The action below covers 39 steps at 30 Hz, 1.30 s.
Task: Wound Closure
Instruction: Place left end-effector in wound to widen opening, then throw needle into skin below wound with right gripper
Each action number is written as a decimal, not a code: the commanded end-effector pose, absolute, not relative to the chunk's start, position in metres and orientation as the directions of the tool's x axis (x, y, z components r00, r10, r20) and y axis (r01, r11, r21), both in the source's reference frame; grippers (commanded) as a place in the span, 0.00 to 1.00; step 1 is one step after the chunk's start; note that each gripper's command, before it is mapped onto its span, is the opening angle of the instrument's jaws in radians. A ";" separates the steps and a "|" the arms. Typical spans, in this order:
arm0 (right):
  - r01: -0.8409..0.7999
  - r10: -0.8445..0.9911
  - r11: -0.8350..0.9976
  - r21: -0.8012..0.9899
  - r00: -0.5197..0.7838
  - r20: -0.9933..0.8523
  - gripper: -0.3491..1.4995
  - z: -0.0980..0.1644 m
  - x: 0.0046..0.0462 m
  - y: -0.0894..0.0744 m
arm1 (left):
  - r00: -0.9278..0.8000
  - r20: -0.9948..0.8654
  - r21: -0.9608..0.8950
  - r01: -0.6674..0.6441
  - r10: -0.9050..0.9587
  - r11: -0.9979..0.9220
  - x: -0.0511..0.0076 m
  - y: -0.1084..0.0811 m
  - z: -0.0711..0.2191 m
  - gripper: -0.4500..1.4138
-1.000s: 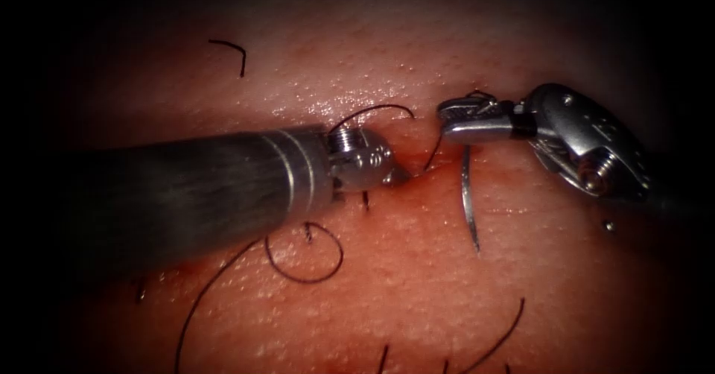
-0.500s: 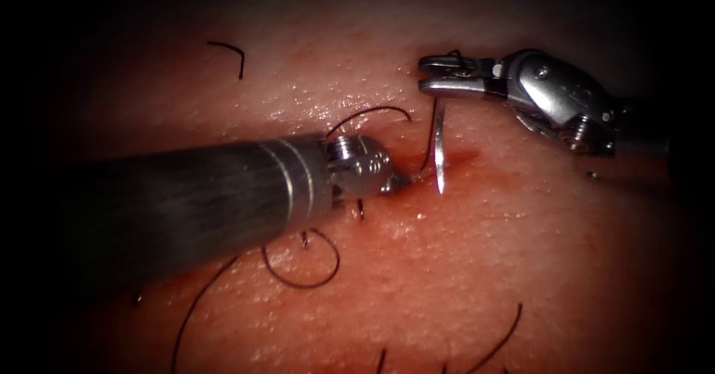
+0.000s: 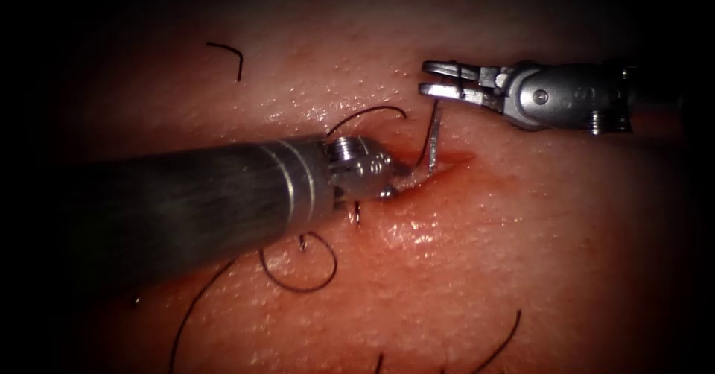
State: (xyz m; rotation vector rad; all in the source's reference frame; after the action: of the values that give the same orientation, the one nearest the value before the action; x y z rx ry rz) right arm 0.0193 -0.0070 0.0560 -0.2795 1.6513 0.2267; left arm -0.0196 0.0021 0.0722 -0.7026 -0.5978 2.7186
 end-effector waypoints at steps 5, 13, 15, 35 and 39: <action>-0.328 -0.108 0.941 -0.084 -0.057 -0.992 0.00 0.057 0.0203 -0.008 | -0.843 -0.406 -0.454 -0.150 0.354 -0.878 -0.0200 0.002 0.073 0.46; -0.317 -0.143 0.940 -0.124 -0.036 -0.989 0.00 0.058 0.0209 -0.011 | -0.834 -0.413 -0.457 -0.157 0.366 -0.875 -0.0200 0.003 0.073 0.48; -0.298 -0.157 0.944 -0.144 -0.019 -0.987 0.00 0.059 0.0210 -0.013 | -0.831 -0.417 -0.461 -0.155 0.368 -0.874 -0.0200 0.003 0.073 0.48; -0.226 0.054 0.973 0.047 0.021 -0.998 0.00 0.059 0.0197 -0.011 | -0.573 -0.688 -0.280 -0.357 0.445 -0.891 -0.0184 0.006 0.064 0.34; -0.195 0.100 0.977 0.090 0.044 -0.994 0.00 0.059 0.0197 -0.011 | -0.536 -0.725 -0.232 -0.401 0.432 -0.886 -0.0182 0.005 0.061 0.33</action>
State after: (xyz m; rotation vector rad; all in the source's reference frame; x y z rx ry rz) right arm 0.0189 -0.0112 0.0591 -0.0694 1.5086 0.2292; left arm -0.0178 0.0042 0.0599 -1.1446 -0.0375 2.3960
